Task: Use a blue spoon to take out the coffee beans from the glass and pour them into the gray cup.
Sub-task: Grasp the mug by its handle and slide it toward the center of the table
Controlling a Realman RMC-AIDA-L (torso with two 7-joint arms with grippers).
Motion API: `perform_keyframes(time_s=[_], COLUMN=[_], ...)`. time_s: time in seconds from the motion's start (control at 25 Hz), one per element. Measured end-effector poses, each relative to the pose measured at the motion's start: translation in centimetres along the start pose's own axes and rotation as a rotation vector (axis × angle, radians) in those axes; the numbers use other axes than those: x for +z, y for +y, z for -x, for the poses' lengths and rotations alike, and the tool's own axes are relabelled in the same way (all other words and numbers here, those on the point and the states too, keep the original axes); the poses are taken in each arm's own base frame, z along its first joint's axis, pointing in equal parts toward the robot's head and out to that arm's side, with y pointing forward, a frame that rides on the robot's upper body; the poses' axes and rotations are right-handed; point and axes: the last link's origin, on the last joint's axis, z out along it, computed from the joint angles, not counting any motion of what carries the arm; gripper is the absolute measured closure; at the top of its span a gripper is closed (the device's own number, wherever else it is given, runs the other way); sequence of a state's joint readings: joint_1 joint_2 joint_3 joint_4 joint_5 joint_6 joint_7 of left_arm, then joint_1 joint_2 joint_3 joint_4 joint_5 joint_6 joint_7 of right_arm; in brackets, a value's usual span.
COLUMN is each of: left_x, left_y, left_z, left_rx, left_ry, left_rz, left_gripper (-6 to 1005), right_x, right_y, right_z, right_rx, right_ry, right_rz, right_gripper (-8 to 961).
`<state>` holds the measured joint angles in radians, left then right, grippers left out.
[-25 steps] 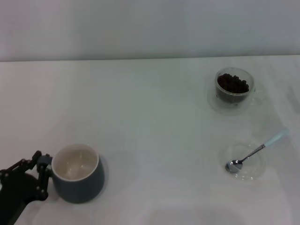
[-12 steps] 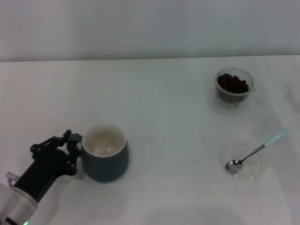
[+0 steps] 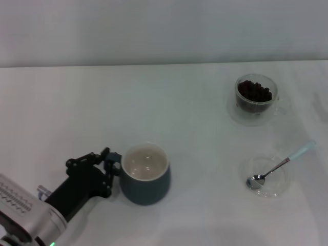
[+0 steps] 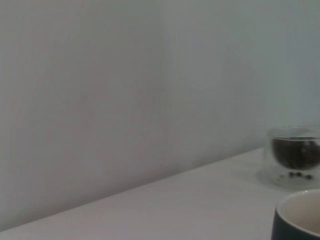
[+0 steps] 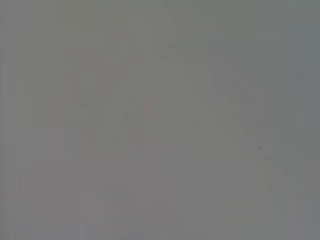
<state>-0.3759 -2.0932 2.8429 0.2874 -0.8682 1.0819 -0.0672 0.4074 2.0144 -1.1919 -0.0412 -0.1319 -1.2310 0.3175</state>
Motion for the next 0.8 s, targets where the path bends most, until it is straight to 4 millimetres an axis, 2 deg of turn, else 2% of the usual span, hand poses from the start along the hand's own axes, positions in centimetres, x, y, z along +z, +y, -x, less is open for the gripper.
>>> perform_keyframes(time_s=[0.32,0.52,0.64,0.8], left_x=[-0.1,-0.5,-1.1,-2.7], left_y=[1.4,1.7,1.9,2.2], left_z=[0.1,0.2,0.3,0.6], left_rx=[0.073,0.053,0.033,-0.002], left_ry=[0.001,0.007,0.012,0.04], left_rz=[0.066,0.052,0.041,0.01], left_gripper=[861,798,567,471], right_x=[-0.1,-0.4,-0.6,-0.8], right_y=[-0.1,-0.2,-0.4,-0.6], right_z=[0.0,-0.1,-0.2,-0.4], right_rx=[-0.005,-0.006,-0.004,0.031], right_ry=[-0.001,0.003,0.006,0.014], right_rz=[-0.001,-0.006,-0.009,-0.015], right_gripper=[122,123,124,125])
